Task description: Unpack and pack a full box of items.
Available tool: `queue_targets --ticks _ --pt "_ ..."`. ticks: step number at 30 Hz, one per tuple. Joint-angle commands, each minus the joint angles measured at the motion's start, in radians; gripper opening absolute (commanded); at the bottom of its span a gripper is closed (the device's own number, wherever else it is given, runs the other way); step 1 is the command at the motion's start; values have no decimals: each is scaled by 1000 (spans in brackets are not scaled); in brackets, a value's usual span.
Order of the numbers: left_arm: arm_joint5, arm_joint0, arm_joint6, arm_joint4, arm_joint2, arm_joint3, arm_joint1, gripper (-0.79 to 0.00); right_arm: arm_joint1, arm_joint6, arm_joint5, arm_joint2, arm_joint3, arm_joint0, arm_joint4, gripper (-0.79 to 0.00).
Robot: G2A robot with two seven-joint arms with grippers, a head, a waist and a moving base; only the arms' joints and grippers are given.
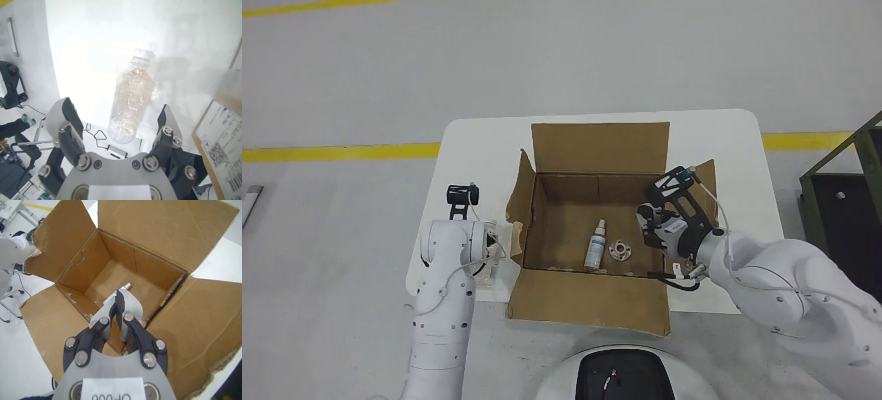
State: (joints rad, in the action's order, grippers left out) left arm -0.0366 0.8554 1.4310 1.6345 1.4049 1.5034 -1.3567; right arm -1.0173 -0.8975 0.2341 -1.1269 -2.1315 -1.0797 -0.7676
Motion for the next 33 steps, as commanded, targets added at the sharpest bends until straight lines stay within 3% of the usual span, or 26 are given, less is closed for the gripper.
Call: queue_targets --ticks 1,5,12,27,33 --pt "1 -3 9 -1 20 33 2 0 -3 16 -2 -3 8 3 7 -785" --pt "2 -6 15 10 37 60 5 0 -17 8 59 44 20 47 -12 -785" --pt "2 -6 15 10 37 60 5 0 -67 -42 235 250 98 177 -130 -785" --pt "2 -6 15 10 37 60 5 0 -68 -42 211 264 110 172 -187 -785" --pt "2 -6 15 10 37 60 5 0 -130 78 494 379 204 184 -193 -785"
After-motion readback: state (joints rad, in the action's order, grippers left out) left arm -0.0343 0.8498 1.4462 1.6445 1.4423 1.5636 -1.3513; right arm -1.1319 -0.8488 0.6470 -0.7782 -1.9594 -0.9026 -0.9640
